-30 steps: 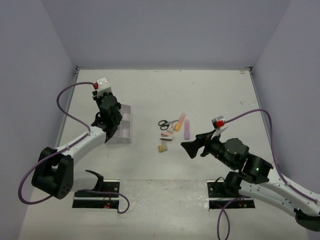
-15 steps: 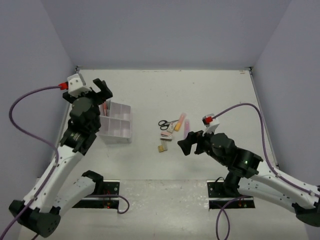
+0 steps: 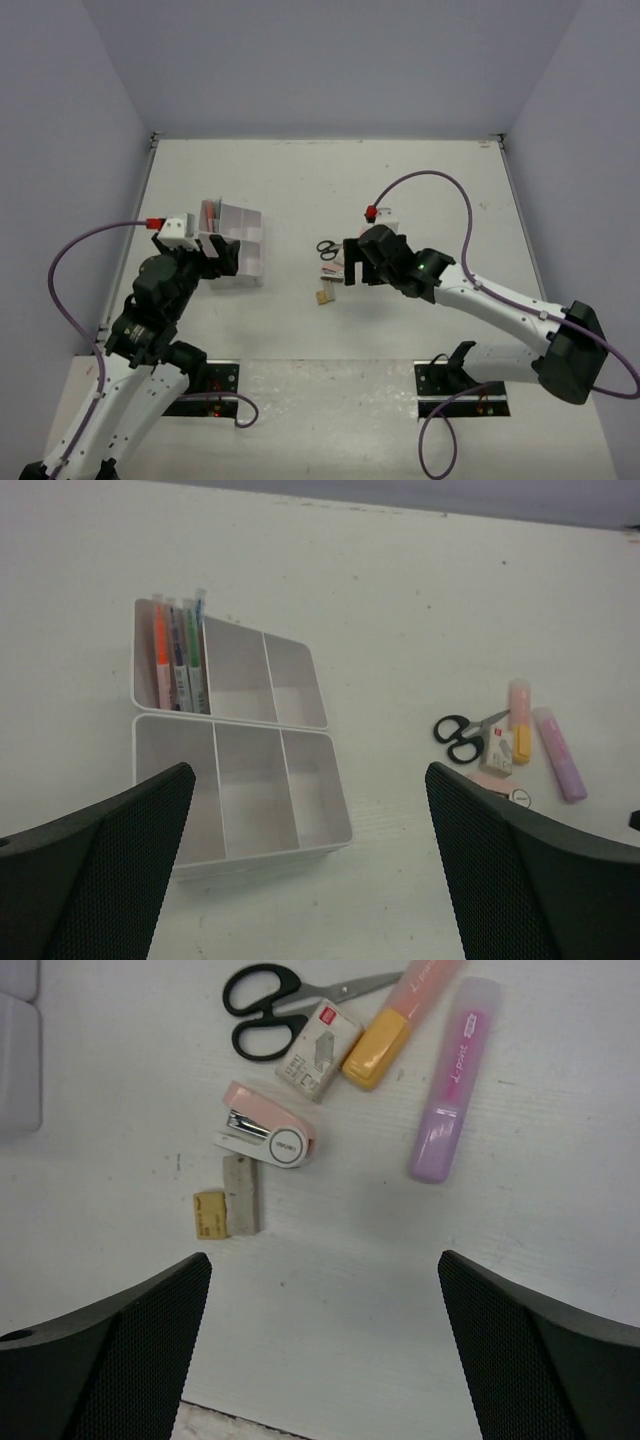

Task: Sort the stationery into containers
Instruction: Pick up the pen from the center of the board.

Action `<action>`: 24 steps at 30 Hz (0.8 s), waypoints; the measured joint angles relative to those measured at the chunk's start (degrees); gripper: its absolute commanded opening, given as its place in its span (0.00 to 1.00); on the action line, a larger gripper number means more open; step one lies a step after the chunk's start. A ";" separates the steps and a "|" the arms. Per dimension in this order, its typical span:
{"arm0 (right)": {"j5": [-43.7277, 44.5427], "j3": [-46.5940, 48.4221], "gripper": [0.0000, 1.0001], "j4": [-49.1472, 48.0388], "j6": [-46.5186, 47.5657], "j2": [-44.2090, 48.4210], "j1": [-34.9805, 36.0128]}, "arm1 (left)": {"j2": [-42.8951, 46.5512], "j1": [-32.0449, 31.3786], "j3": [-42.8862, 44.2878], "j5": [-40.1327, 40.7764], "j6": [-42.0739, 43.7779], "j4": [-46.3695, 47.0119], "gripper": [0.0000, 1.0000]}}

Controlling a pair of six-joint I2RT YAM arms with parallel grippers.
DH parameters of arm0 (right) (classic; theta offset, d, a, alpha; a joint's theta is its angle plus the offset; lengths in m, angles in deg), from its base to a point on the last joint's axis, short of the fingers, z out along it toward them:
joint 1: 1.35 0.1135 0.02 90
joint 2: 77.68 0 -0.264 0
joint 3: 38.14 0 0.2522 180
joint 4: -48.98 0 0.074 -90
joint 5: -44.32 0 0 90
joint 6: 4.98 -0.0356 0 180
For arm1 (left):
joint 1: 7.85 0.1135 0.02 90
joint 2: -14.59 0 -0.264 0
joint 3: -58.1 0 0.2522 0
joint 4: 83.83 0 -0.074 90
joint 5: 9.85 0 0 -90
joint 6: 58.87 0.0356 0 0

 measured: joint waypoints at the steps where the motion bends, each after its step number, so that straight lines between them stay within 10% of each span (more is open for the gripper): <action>1: -0.50 0.20 0.99 0.09 -0.02 -1.75 -0.68 | 1.41 0.00 -0.31 -0.53 0.04 0.01 1.00; 16: -11.29 9.60 0.54 2.49 3.19 -25.96 -18.39 | 1.59 -0.09 -0.23 -6.83 0.11 1.44 1.00; 24: -11.20 13.51 0.10 3.51 4.21 -35.50 -19.36 | 3.90 -1.25 -0.23 -7.00 0.11 1.50 1.00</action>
